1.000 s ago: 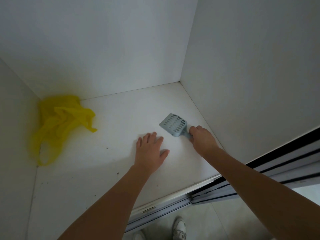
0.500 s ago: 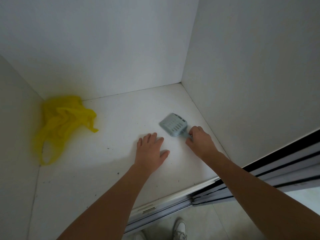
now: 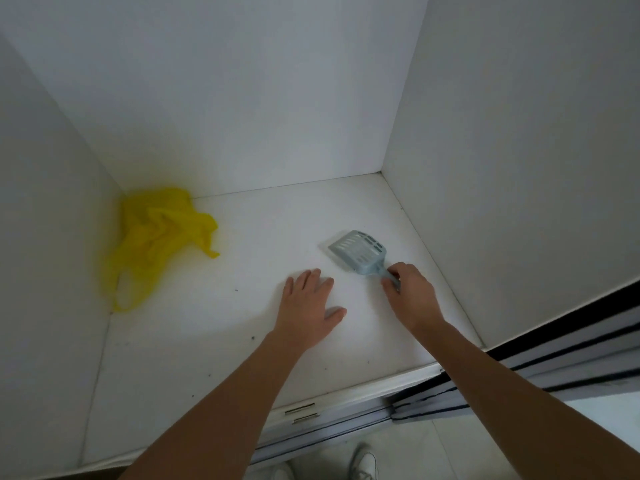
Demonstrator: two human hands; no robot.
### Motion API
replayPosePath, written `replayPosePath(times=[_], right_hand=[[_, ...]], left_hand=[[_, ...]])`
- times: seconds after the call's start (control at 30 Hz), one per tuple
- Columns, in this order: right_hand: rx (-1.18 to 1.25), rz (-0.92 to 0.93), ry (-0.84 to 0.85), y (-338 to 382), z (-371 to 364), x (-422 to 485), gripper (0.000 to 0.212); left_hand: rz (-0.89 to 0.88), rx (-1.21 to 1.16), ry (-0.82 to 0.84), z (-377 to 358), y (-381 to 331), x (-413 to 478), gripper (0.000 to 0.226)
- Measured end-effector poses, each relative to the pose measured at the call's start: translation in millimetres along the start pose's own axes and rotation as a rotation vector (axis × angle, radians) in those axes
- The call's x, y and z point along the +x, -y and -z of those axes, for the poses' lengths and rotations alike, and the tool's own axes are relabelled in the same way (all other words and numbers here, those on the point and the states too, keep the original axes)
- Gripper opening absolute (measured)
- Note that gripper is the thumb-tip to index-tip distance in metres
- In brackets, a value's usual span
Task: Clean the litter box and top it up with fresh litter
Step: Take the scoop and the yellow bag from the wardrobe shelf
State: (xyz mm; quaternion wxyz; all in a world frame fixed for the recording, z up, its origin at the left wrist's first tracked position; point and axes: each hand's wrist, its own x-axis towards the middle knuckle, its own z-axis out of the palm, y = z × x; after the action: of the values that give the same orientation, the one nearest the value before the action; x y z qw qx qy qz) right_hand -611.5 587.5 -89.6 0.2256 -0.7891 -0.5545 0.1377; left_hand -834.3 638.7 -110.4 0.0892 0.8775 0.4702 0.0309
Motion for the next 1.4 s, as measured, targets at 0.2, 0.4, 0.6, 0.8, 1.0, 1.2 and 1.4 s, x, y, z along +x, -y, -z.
replayPosePath(times=[0.2,0.4,0.6,0.8,1.0,1.2,1.4], right_hand=[[0.103,0.132,-0.013,52.4,-19.1,8.3,0.014],[0.135,0.234,0.042,114.9,-48.7,18.6,0.015],[0.137,0.273,0.097,151.7,-70.3,17.4,0.013],[0.116,0.306,0.124,161.6,-68.8,12.2,0.010],[0.102,0.334,0.125,167.8,-68.2,9.0,0.011],[0.082,0.347,0.118,177.5,-71.6,14.1,0.011],[0.065,0.300,0.120,175.9,-75.7,20.9,0.011]], left_hand=[[0.173,0.020,-0.119,14.5,43.0,-17.8,0.071],[0.400,0.035,-0.079,35.0,102.3,-39.1,0.066],[0.379,-0.023,0.005,28.5,127.8,-60.8,0.066],[0.613,-0.628,-0.258,54.8,143.2,-55.9,0.044],[0.707,-1.071,-0.488,92.5,158.8,-51.3,0.032],[0.650,-0.599,-0.607,100.2,196.5,-35.4,0.034],[0.639,0.046,-0.501,99.5,257.7,-15.1,0.047]])
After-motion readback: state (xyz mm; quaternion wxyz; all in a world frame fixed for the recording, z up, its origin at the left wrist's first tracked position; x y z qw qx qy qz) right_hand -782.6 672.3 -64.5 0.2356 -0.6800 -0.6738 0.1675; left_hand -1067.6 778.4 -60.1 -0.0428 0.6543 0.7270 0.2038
